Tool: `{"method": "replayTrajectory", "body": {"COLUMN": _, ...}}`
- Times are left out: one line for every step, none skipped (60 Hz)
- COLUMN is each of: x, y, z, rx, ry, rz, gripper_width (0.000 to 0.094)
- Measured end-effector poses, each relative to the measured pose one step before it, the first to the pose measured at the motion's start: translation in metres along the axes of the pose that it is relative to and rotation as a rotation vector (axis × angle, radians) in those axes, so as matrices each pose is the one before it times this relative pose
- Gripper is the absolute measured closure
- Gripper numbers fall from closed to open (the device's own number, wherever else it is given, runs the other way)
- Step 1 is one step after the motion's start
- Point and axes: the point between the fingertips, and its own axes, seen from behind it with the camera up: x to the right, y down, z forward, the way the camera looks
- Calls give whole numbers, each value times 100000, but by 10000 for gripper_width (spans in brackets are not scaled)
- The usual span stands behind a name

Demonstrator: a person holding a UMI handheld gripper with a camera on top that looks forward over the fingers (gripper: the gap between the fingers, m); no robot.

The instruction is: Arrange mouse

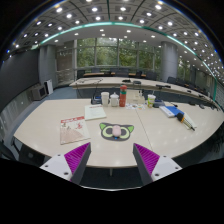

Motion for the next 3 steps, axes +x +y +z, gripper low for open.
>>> {"method": "replayTrajectory", "body": {"x": 43, "y": -35, "z": -186, "rx": 399, "ry": 257, "rz": 110, "gripper_width": 78}}
{"method": "replayTrajectory", "body": {"x": -29, "y": 99, "z": -89, "rx": 300, "ry": 282, "rz": 84, "gripper_width": 80}}
{"method": "replayTrajectory", "body": {"x": 64, "y": -4, "z": -162, "rx": 75, "ry": 136, "rz": -7, "gripper_width": 80}}
